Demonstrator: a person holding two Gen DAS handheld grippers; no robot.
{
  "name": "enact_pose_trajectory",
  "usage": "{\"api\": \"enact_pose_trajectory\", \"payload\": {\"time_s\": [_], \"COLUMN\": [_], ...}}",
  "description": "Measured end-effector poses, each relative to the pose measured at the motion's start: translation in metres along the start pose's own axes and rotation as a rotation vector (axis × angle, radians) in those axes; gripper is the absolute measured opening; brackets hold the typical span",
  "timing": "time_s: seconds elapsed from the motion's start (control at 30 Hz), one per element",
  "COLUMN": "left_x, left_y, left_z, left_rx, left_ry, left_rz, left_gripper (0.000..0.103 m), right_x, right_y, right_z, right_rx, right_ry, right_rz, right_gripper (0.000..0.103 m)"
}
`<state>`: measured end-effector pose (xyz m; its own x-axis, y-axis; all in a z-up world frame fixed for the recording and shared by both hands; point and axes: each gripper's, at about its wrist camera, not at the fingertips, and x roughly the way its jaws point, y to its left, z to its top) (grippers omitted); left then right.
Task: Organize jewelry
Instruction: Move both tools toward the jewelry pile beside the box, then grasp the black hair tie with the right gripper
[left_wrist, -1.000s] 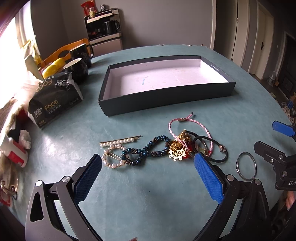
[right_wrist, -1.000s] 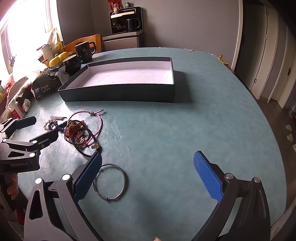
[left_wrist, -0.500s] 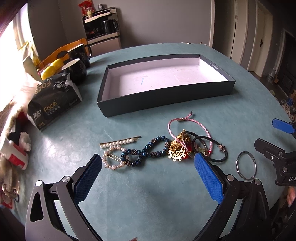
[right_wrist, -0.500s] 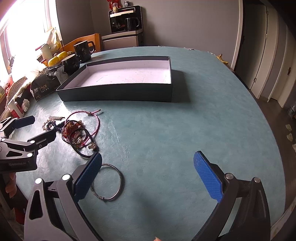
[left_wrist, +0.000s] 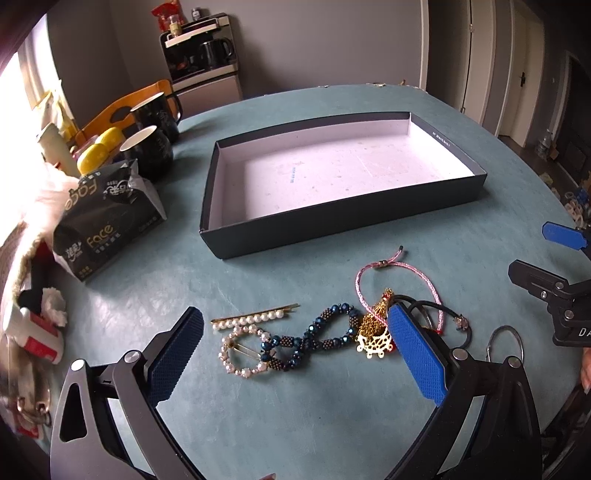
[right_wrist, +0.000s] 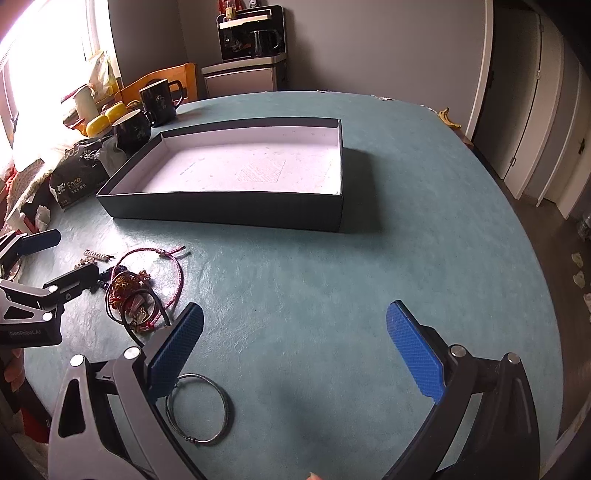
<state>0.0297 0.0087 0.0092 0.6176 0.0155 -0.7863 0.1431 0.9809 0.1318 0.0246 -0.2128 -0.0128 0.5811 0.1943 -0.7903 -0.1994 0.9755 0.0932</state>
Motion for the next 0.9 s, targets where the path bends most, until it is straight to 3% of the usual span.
{"api": "enact_pose_trajectory", "payload": {"time_s": [0.4,0.77,0.9], "left_x": [0.000,0.005,-0.005], "left_y": [0.006,0.024,0.029], "left_z": [0.006,-0.017,-0.022], "left_rx": [0.024,0.077,0.118], "left_ry": [-0.036,0.021,-0.009], "left_rz": [0.005,-0.053,-0.086], "left_gripper": [0.101,0.101,0.101], "right_x": [-0.001,-0.012,-0.009], "right_y": [0.009,0.036,0.057], "right_z": [0.006,-0.015,-0.016], "right_rx": [-0.039,-0.218,-0.285], "right_ry": [-0.008,0.012,0.021], "right_rz": [0.014,0.178,0.235], "right_gripper": [0.098,0.098,0.097]}}
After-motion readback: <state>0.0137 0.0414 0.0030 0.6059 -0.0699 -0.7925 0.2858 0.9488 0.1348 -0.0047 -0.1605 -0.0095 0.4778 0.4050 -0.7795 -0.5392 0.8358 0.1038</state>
